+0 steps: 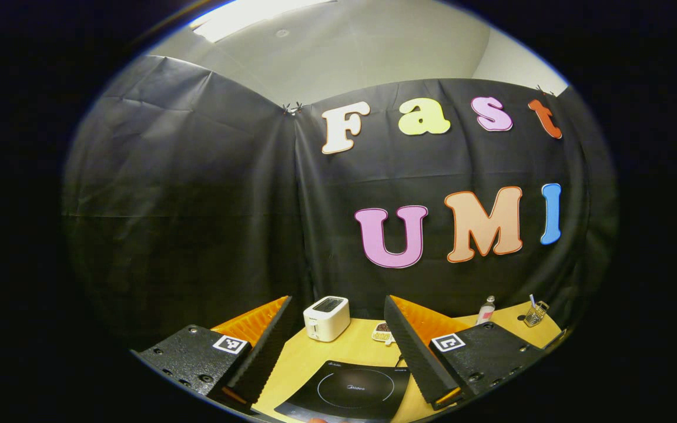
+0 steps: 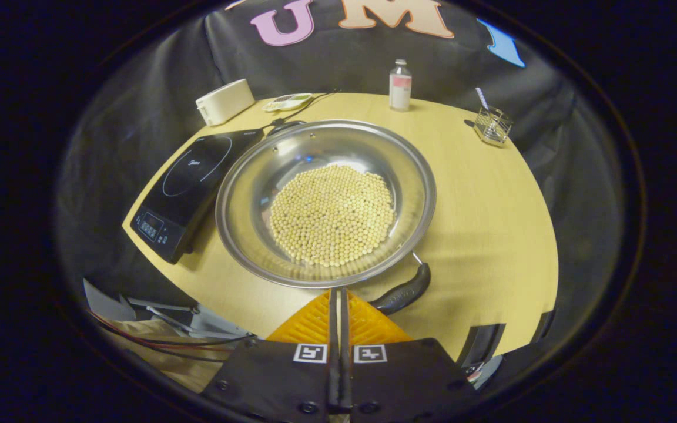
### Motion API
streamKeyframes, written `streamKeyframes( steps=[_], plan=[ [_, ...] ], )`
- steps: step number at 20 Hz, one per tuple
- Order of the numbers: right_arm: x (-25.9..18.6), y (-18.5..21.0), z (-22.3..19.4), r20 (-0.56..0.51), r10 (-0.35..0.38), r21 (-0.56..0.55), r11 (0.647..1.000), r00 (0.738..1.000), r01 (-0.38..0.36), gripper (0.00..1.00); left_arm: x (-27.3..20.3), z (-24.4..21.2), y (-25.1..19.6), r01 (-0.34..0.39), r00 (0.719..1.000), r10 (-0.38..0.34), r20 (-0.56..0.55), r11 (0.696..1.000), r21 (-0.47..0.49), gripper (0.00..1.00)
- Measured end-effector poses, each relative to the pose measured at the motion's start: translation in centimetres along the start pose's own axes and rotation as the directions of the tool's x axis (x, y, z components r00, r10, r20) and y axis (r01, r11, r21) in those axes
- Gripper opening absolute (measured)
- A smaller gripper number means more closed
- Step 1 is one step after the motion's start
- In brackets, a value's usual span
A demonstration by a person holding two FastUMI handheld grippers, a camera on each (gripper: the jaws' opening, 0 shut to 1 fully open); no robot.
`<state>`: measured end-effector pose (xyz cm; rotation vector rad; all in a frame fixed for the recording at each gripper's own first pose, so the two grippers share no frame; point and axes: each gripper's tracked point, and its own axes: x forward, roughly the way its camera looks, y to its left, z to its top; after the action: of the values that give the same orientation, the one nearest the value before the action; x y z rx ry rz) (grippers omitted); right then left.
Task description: First push the handle of the pot to place it horizontally, then grasp the pot with both hands and set it on the induction cooktop.
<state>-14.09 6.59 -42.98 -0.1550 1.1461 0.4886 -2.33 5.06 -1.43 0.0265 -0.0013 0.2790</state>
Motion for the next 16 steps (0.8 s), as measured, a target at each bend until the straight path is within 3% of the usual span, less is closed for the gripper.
streamKeyframes(
  steps=[16],
  plan=[
    [1.7,-8.3,4.1,0.057,-0.045,-0.020,0.999,0.997,0.046,0.03,-3.8,-1.0,-3.5,-0.061,0.997,0.060,-0.046,0.998,-0.012,0.98]
  ],
)
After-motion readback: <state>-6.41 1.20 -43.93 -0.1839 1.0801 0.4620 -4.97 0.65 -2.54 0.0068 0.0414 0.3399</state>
